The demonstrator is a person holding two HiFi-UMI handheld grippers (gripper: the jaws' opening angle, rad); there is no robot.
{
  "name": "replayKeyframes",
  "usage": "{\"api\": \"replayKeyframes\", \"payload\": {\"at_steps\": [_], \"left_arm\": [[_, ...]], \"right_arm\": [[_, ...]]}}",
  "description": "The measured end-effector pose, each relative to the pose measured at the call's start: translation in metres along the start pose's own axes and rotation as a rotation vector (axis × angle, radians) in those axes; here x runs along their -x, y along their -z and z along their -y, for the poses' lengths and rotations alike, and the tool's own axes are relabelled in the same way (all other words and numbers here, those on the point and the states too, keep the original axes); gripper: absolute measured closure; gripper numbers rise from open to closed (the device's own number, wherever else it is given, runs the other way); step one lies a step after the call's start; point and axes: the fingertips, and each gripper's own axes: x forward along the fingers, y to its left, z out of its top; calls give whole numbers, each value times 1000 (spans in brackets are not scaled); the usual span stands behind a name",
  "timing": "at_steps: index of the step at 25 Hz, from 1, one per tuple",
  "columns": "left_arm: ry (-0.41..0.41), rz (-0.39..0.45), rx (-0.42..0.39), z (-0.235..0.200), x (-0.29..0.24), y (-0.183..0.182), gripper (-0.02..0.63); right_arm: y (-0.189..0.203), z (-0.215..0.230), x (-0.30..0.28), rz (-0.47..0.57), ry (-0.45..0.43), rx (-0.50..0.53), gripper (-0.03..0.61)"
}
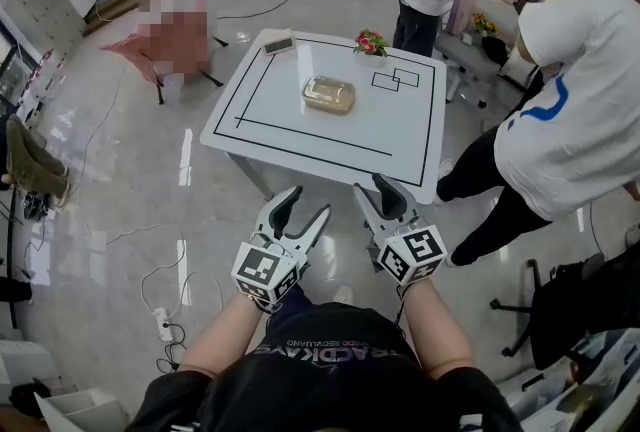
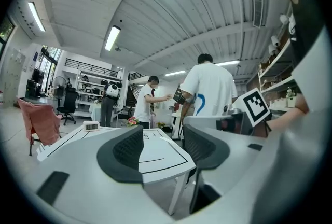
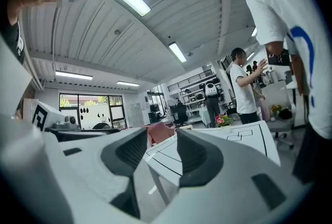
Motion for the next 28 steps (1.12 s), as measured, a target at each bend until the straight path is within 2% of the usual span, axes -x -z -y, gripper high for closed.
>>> {"api": "replayKeyframes", "payload": {"at_steps": [6, 14, 28], "left_arm": [[35, -1, -2, -23, -15, -2, 373], [94, -25, 17, -88, -38, -3, 371], [245, -62, 23, -195, -82, -11, 370]], "right_arm": [[-1, 19, -22, 6, 62, -26, 414], [5, 40, -80, 4, 151, -108, 414], [11, 53, -182, -28, 307, -108, 414]]}}
